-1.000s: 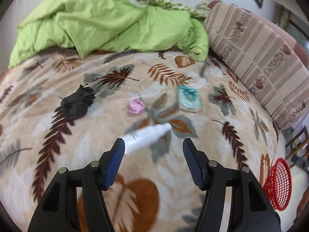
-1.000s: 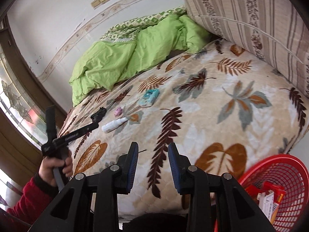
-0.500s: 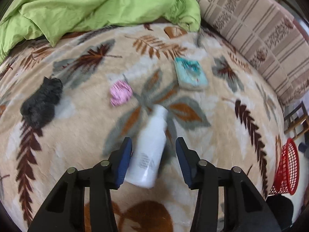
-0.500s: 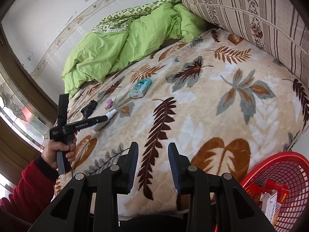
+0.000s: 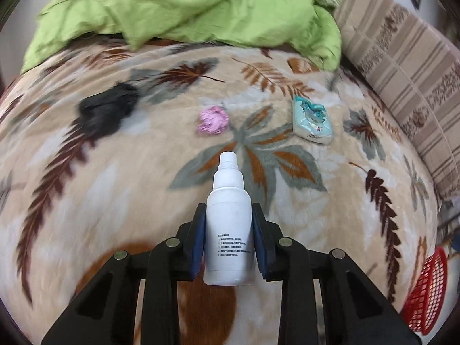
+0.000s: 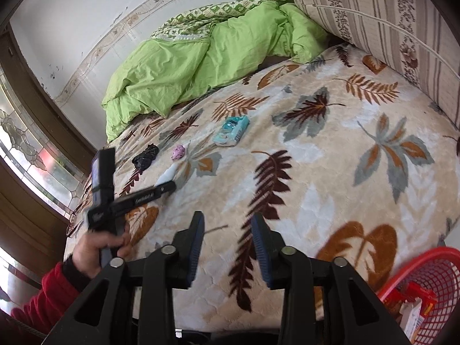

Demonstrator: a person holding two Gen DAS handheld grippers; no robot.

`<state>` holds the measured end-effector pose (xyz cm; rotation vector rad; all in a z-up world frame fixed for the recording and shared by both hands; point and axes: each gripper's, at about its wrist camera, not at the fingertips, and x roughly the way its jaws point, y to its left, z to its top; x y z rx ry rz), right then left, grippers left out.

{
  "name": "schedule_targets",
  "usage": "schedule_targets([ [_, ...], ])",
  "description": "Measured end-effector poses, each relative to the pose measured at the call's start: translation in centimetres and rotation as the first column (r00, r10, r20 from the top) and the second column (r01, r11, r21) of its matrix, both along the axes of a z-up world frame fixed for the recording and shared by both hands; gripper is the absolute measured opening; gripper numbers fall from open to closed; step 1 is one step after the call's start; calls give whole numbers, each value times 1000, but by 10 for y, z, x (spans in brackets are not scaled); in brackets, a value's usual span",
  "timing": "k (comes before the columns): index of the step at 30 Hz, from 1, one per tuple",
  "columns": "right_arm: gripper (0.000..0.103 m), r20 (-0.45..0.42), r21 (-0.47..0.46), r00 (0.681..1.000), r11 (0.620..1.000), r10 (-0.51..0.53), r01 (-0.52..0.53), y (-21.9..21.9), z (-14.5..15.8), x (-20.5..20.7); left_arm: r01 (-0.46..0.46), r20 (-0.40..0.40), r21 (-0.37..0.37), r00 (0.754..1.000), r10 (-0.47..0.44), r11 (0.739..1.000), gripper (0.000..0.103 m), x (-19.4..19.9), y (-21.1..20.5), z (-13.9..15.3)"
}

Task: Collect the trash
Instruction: 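Grasp the white bottle with the left tool, then grasp the teal wipes pack with the right tool while the left holds the bottle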

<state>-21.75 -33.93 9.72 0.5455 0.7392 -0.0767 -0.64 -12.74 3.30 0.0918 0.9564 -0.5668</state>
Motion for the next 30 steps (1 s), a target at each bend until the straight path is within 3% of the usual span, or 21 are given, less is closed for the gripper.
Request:
schedule_targets([
  [5, 57, -7, -13, 1000, 1000, -14, 14, 0, 1, 61, -51, 88, -30, 995, 53, 998, 29, -31, 26, 22],
  [10, 58, -93, -61, 995, 998, -34, 29, -3, -15, 144, -108, 197, 5, 975, 105, 994, 29, -34, 42, 22],
  [15, 60, -161, -60, 981, 993, -107, 98, -21, -41, 218, -114, 166, -15, 979, 115, 993, 29, -22, 48, 15],
  [22, 60, -261, -81, 954, 988, -151, 134, -30, -78, 275, -88, 128, -14, 988, 89, 996, 29, -16, 46, 3],
  [23, 59, -261, -90, 953, 987, -155, 136, -27, -81, 277, -87, 127, -16, 988, 88, 996, 29, -16, 46, 3],
  [24, 41, -253, -122, 954, 984, -159, 132, -21, -80, 278, -87, 128, -18, 988, 88, 996, 29, -16, 46, 3],
  [27, 20, -210, -164, 969, 982, -130, 96, -5, -71, 269, -93, 133, -23, 986, 95, 995, 29, -16, 48, 4],
  [30, 17, -161, -167, 982, 983, -98, 70, 9, -61, 247, -101, 147, -26, 984, 104, 995, 29, -19, 50, 6],
])
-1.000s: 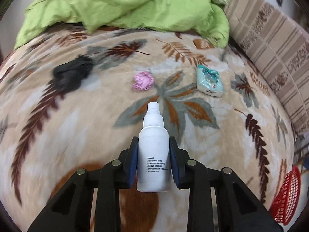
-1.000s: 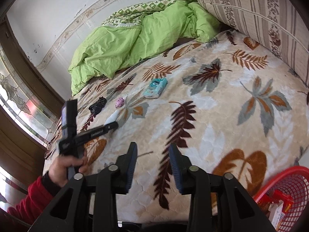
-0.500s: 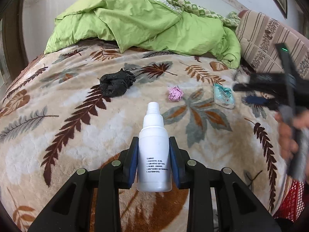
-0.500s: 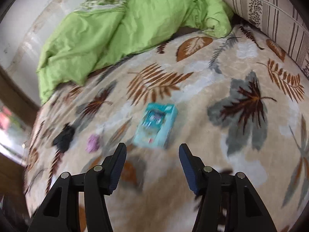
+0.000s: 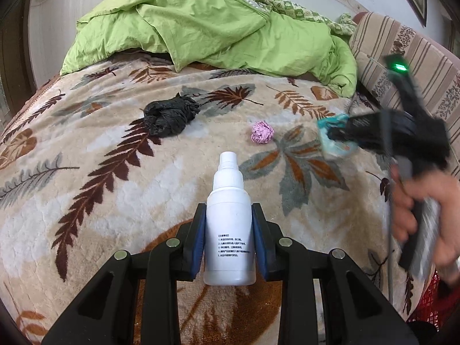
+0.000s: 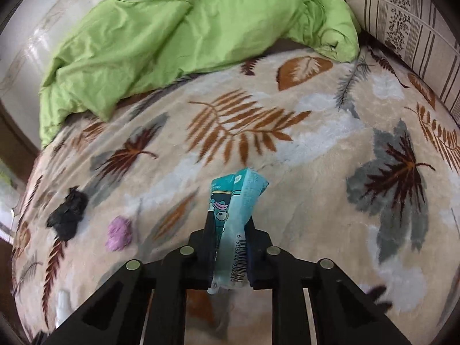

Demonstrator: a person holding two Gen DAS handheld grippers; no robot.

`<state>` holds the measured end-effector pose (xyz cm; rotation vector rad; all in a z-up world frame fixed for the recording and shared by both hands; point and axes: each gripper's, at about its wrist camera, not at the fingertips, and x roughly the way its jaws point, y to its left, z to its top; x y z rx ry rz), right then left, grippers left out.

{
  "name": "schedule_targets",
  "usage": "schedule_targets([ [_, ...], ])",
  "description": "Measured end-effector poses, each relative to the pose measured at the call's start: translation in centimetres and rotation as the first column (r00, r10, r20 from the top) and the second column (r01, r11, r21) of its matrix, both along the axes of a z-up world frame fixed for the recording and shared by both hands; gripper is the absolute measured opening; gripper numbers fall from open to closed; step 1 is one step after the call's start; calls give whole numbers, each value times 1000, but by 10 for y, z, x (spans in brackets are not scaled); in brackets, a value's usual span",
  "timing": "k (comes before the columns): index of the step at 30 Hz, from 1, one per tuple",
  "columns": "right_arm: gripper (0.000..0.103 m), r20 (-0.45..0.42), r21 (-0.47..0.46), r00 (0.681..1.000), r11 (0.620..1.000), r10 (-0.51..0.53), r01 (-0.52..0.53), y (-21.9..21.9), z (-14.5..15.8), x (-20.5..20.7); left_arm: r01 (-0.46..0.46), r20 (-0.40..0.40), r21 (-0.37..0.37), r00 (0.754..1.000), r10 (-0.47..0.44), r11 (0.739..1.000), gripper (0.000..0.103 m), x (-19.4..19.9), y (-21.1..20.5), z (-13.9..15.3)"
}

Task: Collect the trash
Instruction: 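Grasp the teal wipes pack with the right tool while the left holds the bottle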

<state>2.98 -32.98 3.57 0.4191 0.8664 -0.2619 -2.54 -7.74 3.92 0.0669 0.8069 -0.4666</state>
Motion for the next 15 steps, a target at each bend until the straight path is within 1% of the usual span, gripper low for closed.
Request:
schedule_targets([
  [2, 17, 36, -21, 999, 1000, 24, -23, 13, 8, -20, -2, 19, 7, 1000, 2, 1000, 29, -3, 1, 2],
  [5, 17, 96, -32, 993, 997, 73, -70, 35, 18, -62, -3, 40, 10, 999, 3, 1000, 29, -11, 2, 7],
  [8, 17, 131, -3, 986, 994, 104, -105, 57, 21, -107, -5, 64, 9, 998, 5, 1000, 29, -24, 2, 14],
  [10, 17, 144, 4, 984, 994, 107, -108, 64, 24, -125, -1, 98, 11, 995, 0, 1000, 29, -40, 2, 20],
  [11, 17, 165, 9, 981, 994, 107, -109, 68, 28, -139, -2, 110, 16, 994, 0, 1000, 29, -45, 2, 22],
  [15, 17, 190, -15, 973, 991, 132, -131, 83, 31, -175, 0, 149, 43, 989, -7, 999, 29, -77, 5, 28],
])
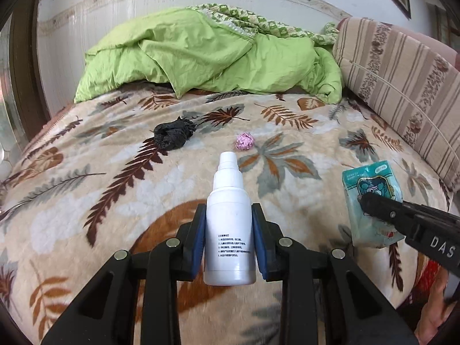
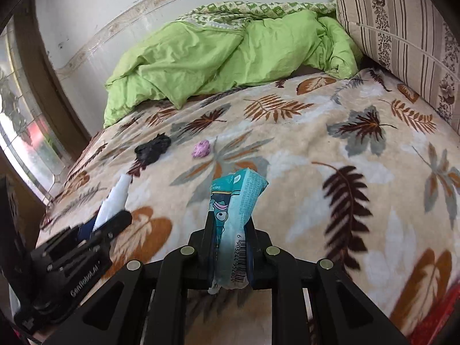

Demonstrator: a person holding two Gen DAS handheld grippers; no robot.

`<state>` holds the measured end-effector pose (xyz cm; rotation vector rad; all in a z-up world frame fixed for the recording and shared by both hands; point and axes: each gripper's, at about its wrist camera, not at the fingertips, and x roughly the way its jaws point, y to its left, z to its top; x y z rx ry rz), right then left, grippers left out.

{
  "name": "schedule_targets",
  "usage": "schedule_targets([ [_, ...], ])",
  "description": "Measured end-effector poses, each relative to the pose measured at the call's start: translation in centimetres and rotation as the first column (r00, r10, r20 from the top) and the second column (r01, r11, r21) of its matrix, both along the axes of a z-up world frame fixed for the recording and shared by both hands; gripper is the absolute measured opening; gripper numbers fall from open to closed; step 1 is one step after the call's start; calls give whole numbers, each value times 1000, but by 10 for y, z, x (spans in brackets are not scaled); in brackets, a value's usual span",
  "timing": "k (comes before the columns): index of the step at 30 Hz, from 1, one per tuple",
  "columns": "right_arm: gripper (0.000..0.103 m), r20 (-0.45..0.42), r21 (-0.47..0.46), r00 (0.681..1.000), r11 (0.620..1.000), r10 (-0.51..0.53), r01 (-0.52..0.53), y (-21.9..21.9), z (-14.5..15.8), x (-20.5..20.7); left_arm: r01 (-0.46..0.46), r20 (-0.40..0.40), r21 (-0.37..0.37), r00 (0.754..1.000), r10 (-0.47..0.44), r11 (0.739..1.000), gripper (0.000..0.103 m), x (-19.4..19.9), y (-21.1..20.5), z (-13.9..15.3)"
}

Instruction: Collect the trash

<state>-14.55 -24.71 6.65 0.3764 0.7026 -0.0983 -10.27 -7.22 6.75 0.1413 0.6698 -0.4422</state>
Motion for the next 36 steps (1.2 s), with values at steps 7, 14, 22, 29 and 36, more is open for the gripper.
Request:
schedule_targets([
  [7, 17, 34, 30, 999, 999, 29, -30, 0, 4, -17, -15, 57, 47, 998, 13, 999, 29, -34, 6, 5],
  [14, 17, 39, 14, 999, 999, 30, -30, 4, 3, -16, -14, 81, 69, 997, 8, 997, 29, -35, 2, 2],
  [22, 17, 39, 11, 999, 1000, 26, -26, 2, 3, -17, -13, 75, 74, 997, 8, 997, 29, -32, 2, -2],
  [29, 17, 37, 1, 999, 999, 35, -35, 5, 3, -15, -13, 64, 71, 998, 8, 997, 29, -28, 3, -3],
  [36, 17, 38, 5, 999, 999, 32, -32, 6, 3, -14, -13, 64, 72, 998, 8, 997, 29, -28, 3, -4],
])
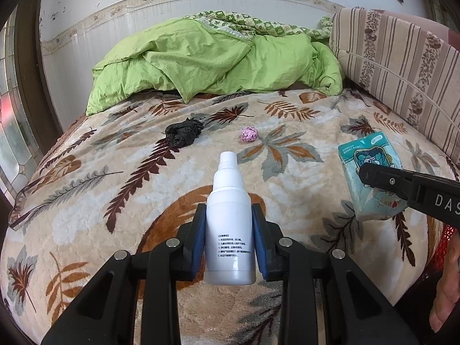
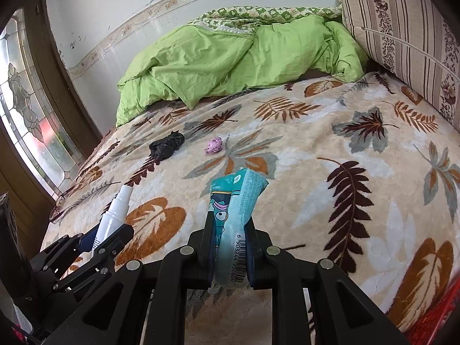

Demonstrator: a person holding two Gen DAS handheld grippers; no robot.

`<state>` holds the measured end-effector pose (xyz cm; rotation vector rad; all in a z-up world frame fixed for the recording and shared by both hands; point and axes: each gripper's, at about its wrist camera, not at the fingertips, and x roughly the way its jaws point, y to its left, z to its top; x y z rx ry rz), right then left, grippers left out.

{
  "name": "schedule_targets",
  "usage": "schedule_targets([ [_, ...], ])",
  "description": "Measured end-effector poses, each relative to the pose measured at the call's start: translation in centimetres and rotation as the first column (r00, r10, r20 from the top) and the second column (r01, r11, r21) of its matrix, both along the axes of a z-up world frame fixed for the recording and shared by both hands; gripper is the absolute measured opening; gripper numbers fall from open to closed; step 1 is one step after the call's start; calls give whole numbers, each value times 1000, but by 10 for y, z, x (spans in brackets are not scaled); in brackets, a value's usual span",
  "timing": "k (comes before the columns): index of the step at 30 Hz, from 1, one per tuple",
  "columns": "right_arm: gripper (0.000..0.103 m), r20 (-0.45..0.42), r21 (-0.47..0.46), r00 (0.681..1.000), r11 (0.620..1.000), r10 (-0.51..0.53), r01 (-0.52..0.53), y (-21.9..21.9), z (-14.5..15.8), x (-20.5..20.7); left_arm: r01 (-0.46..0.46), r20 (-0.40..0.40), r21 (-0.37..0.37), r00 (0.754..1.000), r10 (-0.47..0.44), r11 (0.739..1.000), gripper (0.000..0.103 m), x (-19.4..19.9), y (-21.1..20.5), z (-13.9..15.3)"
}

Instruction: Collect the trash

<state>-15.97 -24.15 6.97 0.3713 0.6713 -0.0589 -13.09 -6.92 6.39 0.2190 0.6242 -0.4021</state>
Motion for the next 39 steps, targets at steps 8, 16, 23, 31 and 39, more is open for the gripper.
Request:
schedule_targets([
  [8, 17, 3, -1, 1000, 1000, 1, -1, 1, 1, 0, 1, 0, 1, 1000, -1, 1000, 29, 0, 0, -1],
  [16, 17, 3, 1, 1000, 1000, -1, 1, 0, 1, -1, 1, -2, 0, 1000, -1, 1000, 29, 0, -1, -1],
  [23, 17, 2, 1, 1000, 1000, -3, 3, -1, 1, -2, 2, -1, 1, 1000, -2, 1000, 29, 1, -1, -1],
  [31, 17, 2, 1, 1000, 1000, -3, 3, -1, 1, -2, 2, -2, 1, 1000, -2, 1000, 29, 1, 0, -1],
  [39, 17, 3, 1, 1000, 1000, -5, 5, -1, 1, -2, 2, -1, 2, 1000, -2, 1000, 29, 0, -1, -1],
])
